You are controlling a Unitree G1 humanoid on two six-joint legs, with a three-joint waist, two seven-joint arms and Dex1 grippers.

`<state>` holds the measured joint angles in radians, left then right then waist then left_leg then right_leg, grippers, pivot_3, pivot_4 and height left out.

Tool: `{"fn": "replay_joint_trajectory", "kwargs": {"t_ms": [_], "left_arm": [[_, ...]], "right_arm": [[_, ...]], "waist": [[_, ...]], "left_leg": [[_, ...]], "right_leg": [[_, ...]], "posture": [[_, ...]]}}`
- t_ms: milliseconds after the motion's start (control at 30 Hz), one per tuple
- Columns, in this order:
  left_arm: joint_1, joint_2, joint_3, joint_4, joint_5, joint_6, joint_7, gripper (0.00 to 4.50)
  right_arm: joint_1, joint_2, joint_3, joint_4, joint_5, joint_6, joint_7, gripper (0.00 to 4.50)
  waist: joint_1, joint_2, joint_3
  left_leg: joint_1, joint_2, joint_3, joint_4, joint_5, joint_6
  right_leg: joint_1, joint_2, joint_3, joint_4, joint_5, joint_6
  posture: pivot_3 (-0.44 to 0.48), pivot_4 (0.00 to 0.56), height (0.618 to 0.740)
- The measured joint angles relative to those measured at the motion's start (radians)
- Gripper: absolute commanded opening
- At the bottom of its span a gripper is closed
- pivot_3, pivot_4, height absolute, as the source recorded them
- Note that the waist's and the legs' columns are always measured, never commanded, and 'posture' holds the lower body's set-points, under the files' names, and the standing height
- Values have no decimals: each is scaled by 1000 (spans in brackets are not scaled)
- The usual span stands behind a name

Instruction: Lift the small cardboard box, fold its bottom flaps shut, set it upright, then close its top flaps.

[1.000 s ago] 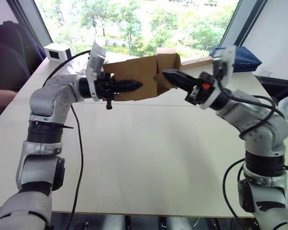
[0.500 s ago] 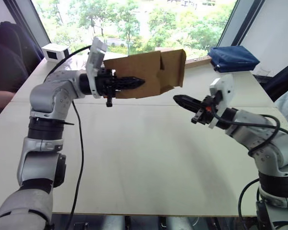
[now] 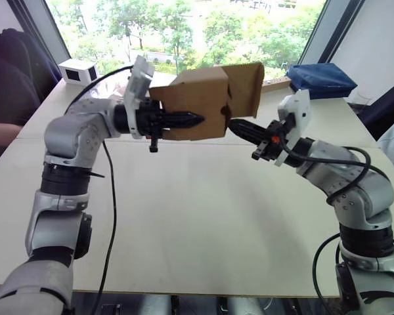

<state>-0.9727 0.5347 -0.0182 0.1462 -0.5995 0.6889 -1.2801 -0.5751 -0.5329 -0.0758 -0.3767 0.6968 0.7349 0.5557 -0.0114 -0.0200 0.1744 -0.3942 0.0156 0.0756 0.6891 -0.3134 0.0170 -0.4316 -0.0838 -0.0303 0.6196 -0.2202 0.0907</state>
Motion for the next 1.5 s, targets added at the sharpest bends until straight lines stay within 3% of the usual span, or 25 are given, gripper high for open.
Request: {"fn": "replay_joint_trajectory", "kwargs": {"t_ms": [667,767,933,1033,1167,1333,1500], "left_arm": [[0,-23,-2,-5,0,0,5,0],[-1,-25,-7,-1,5,-13,5,0],[-2,-21,-7,13,11,-23,-4,0],[-3,-20,-7,14,8,-19,-24,0],[-4,-8,-7,11,-11,6,-54,0],[-4,10,-6,-25,-43,47,-72,0],[-2,11,-6,-74,-64,70,-63,0]], "right_arm": [[-23,29,-9,10,26,4,45,30],[0,-27,-90,2,113,54,63,30],[40,-172,-304,-9,411,216,85,30],[47,-201,-381,20,477,230,59,30],[48,-198,-382,143,374,142,24,30],[41,-200,-276,307,116,-32,22,30],[1,-129,-219,331,76,-70,67,30]], "waist": [[0,0,0],[4,0,0],[4,0,0],[-1,0,0],[-1,0,0],[-1,0,0],[-4,1,0]], "left_leg": [[0,0,0,0,0,0],[0,0,0,0,0,0],[-1,-1,0,0,-1,1],[1,-1,1,0,-1,1],[1,-1,1,0,0,1],[1,-1,1,0,-1,1],[1,0,1,0,0,1]], "right_leg": [[0,0,0,0,0,0],[0,-1,0,-1,0,0],[1,-2,0,-2,0,0],[1,-2,0,-1,0,0],[1,-2,0,-1,0,0],[1,-1,0,-1,0,1],[1,-1,0,-1,1,1]], "posture": [[0,150,740],[0,150,740],[0,150,740],[0,150,740],[0,150,740],[0,150,740],[0,150,740]]}}
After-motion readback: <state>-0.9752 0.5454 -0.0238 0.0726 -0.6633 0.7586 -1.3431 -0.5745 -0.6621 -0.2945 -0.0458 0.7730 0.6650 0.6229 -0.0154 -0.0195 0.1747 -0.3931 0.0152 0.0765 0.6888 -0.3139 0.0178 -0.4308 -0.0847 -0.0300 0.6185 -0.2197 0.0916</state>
